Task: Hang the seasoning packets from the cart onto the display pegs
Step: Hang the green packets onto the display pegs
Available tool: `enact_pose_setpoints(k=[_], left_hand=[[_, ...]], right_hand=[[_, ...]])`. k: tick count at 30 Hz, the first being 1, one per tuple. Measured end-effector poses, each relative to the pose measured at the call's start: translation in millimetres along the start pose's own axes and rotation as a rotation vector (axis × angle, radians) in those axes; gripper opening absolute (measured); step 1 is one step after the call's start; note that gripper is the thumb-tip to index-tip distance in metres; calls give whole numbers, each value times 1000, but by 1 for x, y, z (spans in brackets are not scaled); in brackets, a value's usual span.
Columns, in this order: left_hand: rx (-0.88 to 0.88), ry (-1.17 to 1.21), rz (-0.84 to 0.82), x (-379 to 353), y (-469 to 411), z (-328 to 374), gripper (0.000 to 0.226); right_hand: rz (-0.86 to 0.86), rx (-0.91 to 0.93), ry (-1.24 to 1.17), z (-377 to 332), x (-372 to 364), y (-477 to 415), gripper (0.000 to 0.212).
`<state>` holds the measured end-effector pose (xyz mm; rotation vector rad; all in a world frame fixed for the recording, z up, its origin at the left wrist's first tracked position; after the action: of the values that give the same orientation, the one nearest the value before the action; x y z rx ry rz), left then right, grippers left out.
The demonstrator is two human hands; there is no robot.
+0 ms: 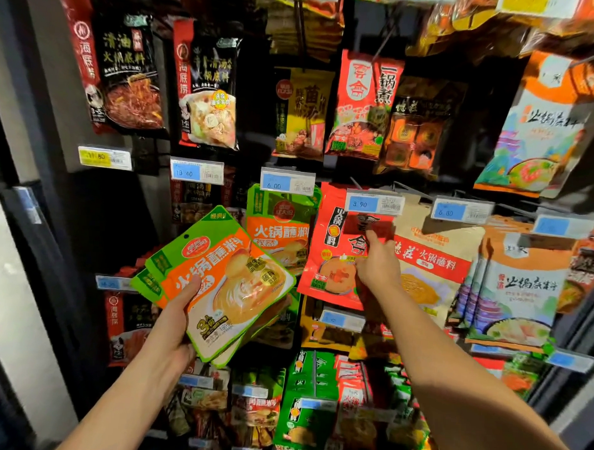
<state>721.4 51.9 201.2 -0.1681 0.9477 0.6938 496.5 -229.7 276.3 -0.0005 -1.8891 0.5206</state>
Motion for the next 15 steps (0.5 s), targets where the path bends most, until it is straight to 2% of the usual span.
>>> enact_pose_setpoints(k=[2,4,6,8,10,13,15], left_hand=[[21,-14,-9,1,2,-1,22],[19,-34,-2,4,5,-1,20],[10,-58,-2,7,6,-1,23],[11,-89,6,9,7,-3,31],[22,-118,19,11,10,-6,37],[43,-155,7,15,12,-10,43],[51,-184,7,19,12,-11,45]], right_hand=[[39,-31,64,4,9,15,61],[167,-10,125,1,18,36,43],[174,115,-61,-23,20,57,21],[-69,246,-438,-65,13,79,8],[-331,325,-715,-106,11,103,9],[-566,365,-838,-139,-5,121,14],[-597,320,-874,-143,-19,122,9]])
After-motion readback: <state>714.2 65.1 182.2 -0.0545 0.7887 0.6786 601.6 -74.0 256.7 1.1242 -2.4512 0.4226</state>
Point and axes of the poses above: each hand's wrist, its own y-axis away from the middle knuckle, its own x-axis out of the back of the hand, z = x × y, the point moved 6 cm from there along -y, towards the middle knuckle, and after that the axes turned 13 degrees about y, right-handed, at the moved point
